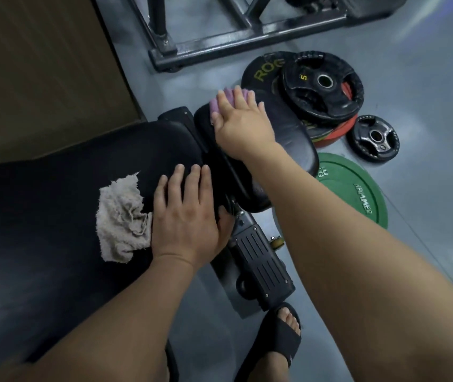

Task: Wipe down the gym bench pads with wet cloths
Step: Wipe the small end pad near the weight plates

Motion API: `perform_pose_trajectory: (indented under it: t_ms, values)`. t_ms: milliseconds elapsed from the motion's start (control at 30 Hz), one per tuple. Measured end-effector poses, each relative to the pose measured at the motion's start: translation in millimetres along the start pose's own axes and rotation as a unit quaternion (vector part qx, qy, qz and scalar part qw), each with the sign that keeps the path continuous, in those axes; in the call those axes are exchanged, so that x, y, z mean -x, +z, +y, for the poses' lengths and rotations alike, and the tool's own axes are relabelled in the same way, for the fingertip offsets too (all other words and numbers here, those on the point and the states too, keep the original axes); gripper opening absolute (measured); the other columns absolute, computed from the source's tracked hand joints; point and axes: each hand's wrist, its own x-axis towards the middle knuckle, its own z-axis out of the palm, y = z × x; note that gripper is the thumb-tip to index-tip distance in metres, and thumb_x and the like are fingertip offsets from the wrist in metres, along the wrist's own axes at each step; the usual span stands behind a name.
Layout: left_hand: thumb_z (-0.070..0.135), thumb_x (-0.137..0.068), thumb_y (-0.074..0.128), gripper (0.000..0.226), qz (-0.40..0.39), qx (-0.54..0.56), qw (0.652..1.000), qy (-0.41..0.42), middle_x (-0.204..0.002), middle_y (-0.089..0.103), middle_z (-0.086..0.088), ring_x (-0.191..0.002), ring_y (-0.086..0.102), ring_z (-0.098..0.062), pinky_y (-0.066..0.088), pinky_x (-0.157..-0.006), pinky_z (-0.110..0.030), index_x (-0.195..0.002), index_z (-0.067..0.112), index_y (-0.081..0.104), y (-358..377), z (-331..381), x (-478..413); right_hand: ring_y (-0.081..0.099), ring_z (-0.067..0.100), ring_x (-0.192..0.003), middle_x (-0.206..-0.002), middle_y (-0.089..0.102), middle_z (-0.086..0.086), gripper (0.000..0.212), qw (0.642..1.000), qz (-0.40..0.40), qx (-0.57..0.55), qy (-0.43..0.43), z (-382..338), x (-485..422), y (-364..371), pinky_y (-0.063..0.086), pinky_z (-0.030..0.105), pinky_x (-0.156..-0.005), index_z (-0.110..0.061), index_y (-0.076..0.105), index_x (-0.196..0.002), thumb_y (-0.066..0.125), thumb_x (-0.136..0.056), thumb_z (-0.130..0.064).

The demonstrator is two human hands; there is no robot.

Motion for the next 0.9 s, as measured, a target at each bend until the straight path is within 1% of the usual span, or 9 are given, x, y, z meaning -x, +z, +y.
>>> perform_pose_trajectory:
  t_ms: [133,233,367,500,600,667,733,800,900]
  values:
    - [0.045,-0.092,0.041,0.073,0.003,0.0,1.0,-0.002,-0.155,0.045,-0.014,-0.147,0.033,-0.037,0.021,-0.122,-0.055,-0.154,0.007,0.04,2,1,0,0.003,0.025,-0.158,-0.171,0.011,-0.002,0.056,0.997,-0.007,0.027,-0.065,10,0,-4,0.002,0.05,-0.126,-0.034,0.02,-0.161,0.021,-0.106,-0.049]
    - [0.044,-0.089,0.043,0.075,0.008,0.006,1.0,-0.003,-0.154,0.046,-0.014,-0.147,0.034,-0.036,0.021,-0.122,-0.055,-0.154,0.006,0.041,4,1,0,0.008,0.02,-0.157,-0.17,0.01,-0.008,0.057,0.999,0.011,0.039,-0.007,58,10,-11,0.005,0.05,-0.126,-0.034,0.018,-0.162,0.018,-0.106,-0.05]
    - [0.044,-0.09,0.042,0.074,0.002,0.016,1.0,-0.004,-0.153,0.046,-0.014,-0.146,0.035,-0.037,0.021,-0.122,-0.055,-0.153,0.005,0.041,2,0,1,0.016,0.03,-0.156,-0.169,0.018,0.002,0.058,0.998,0.036,0.021,0.056,87,58,-6,0.012,0.049,-0.127,-0.021,0.026,-0.161,0.023,-0.107,-0.043]
    - [0.045,-0.091,0.039,0.074,-0.017,0.024,1.0,-0.01,-0.153,0.046,-0.013,-0.146,0.034,-0.036,0.021,-0.122,-0.055,-0.152,0.005,0.042,-3,1,2,0.025,0.036,-0.153,-0.164,0.03,0.012,0.062,0.999,0.038,-0.01,0.025,74,131,11,0.018,0.05,-0.126,-0.009,0.039,-0.155,0.021,-0.103,-0.039]
    - [0.048,-0.09,0.039,0.075,-0.047,0.032,0.998,-0.022,-0.153,0.047,-0.01,-0.146,0.035,-0.033,0.022,-0.122,-0.053,-0.152,0.007,0.043,-11,4,3,0.038,0.035,-0.147,-0.156,0.042,0.021,0.049,0.999,0.028,-0.037,0.0,55,170,2,0.019,0.039,-0.127,-0.002,0.052,-0.145,0.033,-0.107,-0.026]
    - [0.049,-0.089,0.037,0.075,-0.069,0.052,0.996,-0.034,-0.155,0.047,-0.009,-0.147,0.034,-0.031,0.021,-0.123,-0.052,-0.152,0.009,0.043,-20,4,5,0.053,0.033,-0.134,-0.146,0.056,0.016,0.038,0.991,0.037,-0.125,0.039,40,196,-13,0.036,0.038,-0.118,-0.009,0.063,-0.135,0.042,-0.108,-0.024]
    - [0.048,-0.093,0.037,0.073,-0.105,0.077,0.991,-0.034,-0.16,0.039,-0.008,-0.152,0.026,-0.029,0.016,-0.126,-0.05,-0.156,0.01,0.038,-30,2,4,0.067,0.031,-0.104,-0.12,0.073,0.009,0.031,0.971,0.055,-0.207,0.108,29,220,-28,0.053,0.037,-0.089,-0.018,0.07,-0.123,0.046,-0.106,-0.027]
    - [0.045,-0.097,0.042,0.065,-0.165,0.107,0.98,-0.026,-0.158,0.038,-0.008,-0.151,0.026,-0.029,0.013,-0.127,-0.047,-0.152,0.012,0.042,-50,-2,4,0.064,0.027,-0.08,-0.088,0.073,0.003,0.026,0.955,0.054,-0.255,0.143,20,238,-38,0.047,0.031,-0.069,-0.018,0.073,-0.103,0.048,-0.105,-0.026]
    - [0.036,-0.094,0.05,0.031,-0.202,0.225,0.951,-0.067,-0.12,0.065,-0.005,-0.123,0.052,-0.03,0.039,-0.113,-0.041,-0.105,0.019,0.073,-89,-10,19,0.061,0.018,-0.077,-0.079,0.069,-0.005,0.024,0.921,0.048,-0.345,0.175,1,247,-54,0.043,0.027,-0.072,-0.019,0.074,-0.098,0.051,-0.103,-0.024]
